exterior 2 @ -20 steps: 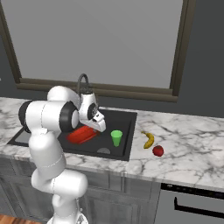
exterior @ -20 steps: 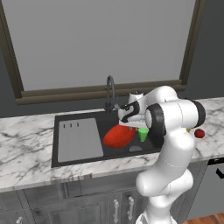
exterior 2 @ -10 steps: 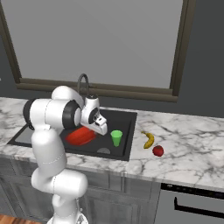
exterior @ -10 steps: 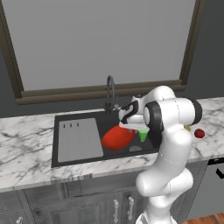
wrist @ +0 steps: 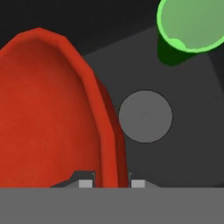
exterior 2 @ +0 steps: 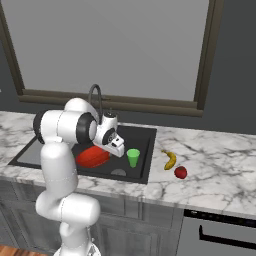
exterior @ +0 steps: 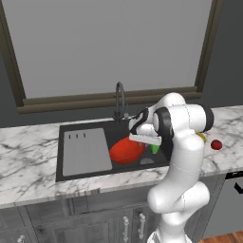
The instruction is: Remove the tomato and banana from the sink. Then move the bowl and cup from the counter to the sink for washing.
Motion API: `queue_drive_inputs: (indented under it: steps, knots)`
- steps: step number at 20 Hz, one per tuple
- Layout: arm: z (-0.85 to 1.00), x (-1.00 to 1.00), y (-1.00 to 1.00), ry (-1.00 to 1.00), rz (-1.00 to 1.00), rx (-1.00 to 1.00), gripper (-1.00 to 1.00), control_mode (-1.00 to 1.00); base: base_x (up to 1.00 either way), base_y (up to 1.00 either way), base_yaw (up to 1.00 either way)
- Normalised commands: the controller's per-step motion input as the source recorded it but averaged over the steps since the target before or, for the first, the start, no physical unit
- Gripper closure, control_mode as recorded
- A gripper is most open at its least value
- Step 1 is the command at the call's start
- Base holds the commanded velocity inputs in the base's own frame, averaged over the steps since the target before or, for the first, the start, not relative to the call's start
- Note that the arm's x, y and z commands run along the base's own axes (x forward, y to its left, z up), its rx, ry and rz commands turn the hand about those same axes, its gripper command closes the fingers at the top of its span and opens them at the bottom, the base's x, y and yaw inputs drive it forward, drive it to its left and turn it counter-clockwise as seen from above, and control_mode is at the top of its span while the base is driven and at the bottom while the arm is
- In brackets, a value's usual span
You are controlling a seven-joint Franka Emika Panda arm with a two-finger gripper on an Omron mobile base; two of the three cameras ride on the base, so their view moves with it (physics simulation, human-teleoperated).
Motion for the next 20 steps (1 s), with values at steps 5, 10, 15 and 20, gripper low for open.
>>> queue_drive_inputs:
  steps: [5, 10, 15, 20]
  knots:
    - [-0.2, 0.16, 0.0, 0.0, 0.03, 0.03, 1.0, -1.0, 0.0, 0.0, 0.0]
    - [-0.19, 0.2, 0.0, 0.0, 0.02, 0.01, 1.0, -1.0, 0.0, 0.0, 0.0]
    - [-0.19, 0.1, 0.0, 0.0, 0.0, 0.0, 1.0, -1.0, 0.0, 0.0, 0.0]
    - [-0.22, 0.15, 0.04, 0.0, 0.0, 0.01, 1.0, -1.0, 0.0, 0.0, 0.0]
